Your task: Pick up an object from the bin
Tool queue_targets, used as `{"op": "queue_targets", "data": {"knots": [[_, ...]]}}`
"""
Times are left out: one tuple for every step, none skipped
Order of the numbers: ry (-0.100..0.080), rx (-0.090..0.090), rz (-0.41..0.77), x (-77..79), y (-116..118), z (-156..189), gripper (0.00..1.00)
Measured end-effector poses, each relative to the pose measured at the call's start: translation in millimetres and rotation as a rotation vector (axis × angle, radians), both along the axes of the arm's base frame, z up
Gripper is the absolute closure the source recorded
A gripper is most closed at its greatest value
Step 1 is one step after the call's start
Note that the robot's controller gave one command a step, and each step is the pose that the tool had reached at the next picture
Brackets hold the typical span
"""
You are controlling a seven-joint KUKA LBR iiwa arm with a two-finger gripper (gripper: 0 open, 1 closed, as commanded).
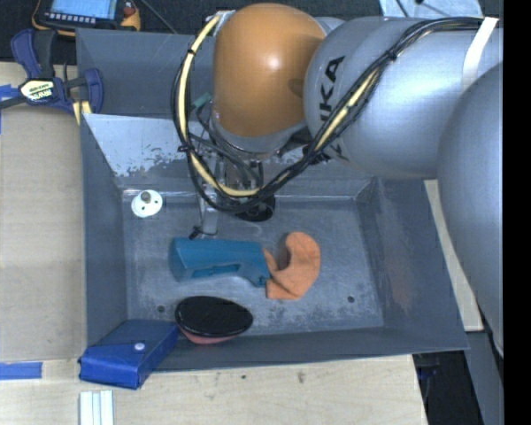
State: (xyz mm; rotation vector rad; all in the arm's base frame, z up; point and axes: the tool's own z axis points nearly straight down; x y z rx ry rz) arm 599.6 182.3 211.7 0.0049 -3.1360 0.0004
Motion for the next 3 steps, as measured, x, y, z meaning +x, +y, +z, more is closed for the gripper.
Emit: {"op": "queue_targets", "data": {"knots": [[-0.008, 0.001, -0.003, 1.6, -1, 5, 0.00], [-0.015, 0.003, 0.031, -22.4, -29, -39, 0.00], [-0.008, 0.001, -0.051, -17.2, -46, -82, 0.00]]}}
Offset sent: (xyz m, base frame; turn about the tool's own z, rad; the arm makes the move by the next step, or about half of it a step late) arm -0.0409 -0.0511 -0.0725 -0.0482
